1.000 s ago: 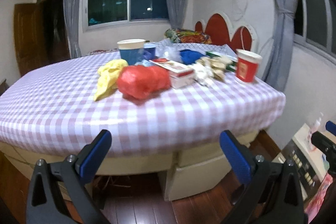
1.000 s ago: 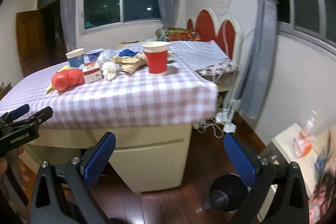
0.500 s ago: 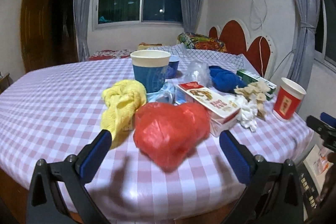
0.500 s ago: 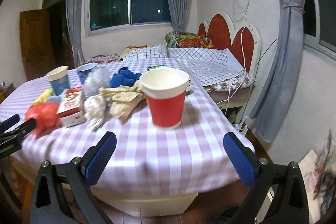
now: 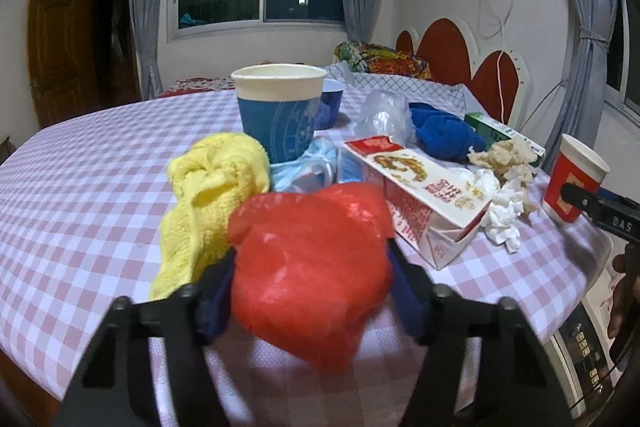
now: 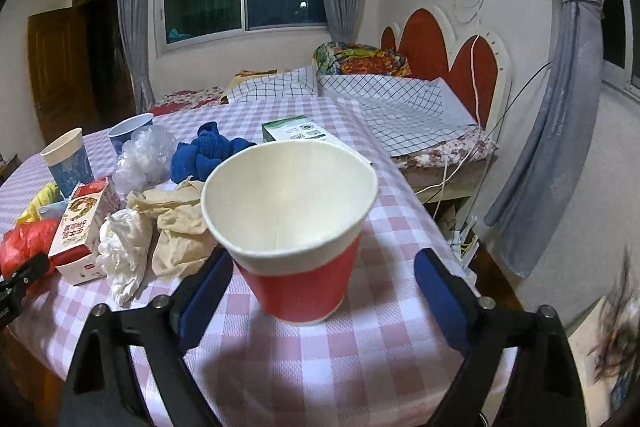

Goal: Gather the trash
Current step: 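Grasp the red plastic bag with the left tool while the right tool grasps the red paper cup, then carry the red bag and red cup over the black trash bin, then open both tools to drop the bag and cup into the bin, then move both open tools back toward the items on the bed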

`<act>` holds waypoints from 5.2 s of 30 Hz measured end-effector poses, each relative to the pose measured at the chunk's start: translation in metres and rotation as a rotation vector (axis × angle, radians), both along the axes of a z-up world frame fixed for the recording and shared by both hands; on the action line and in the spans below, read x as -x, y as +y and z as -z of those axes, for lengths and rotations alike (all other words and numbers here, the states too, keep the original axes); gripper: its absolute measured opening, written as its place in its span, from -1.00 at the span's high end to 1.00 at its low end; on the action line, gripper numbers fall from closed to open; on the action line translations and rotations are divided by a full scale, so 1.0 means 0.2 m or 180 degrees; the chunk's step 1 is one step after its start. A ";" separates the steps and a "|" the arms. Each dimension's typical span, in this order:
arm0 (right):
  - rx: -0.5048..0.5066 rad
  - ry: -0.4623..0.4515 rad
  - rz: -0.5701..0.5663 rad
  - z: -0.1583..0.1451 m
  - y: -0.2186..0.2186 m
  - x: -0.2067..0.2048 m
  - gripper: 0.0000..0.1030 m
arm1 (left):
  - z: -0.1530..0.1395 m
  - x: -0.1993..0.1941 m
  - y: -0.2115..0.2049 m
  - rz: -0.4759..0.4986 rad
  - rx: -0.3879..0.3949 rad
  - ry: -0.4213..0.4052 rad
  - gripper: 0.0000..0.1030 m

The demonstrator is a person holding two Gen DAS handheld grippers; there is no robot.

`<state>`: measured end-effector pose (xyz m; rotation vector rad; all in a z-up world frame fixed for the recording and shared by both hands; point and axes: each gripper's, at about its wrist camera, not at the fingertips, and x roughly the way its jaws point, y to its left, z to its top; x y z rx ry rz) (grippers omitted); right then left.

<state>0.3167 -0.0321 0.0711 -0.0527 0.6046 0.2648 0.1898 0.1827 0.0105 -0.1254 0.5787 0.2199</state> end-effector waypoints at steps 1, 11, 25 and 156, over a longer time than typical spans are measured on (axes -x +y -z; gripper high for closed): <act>-0.0024 0.0009 -0.0006 0.00 0.00 -0.01 -0.61 | 0.00 0.00 0.00 0.0017 -0.0019 -0.0006 -0.09; -0.0068 -0.0021 -0.0068 -0.01 -0.01 0.02 -0.05 | -0.07 0.07 -0.03 0.0059 -0.0156 -0.0177 0.09; -0.0080 -0.0351 0.0003 -0.09 -0.42 0.55 -0.05 | -0.20 0.23 -0.52 0.0802 -0.0064 -0.0486 0.10; -0.0052 -0.0390 -0.0663 -0.10 0.12 0.83 -1.00 | -0.06 0.56 -0.18 -0.0255 -0.0237 -0.0359 -0.95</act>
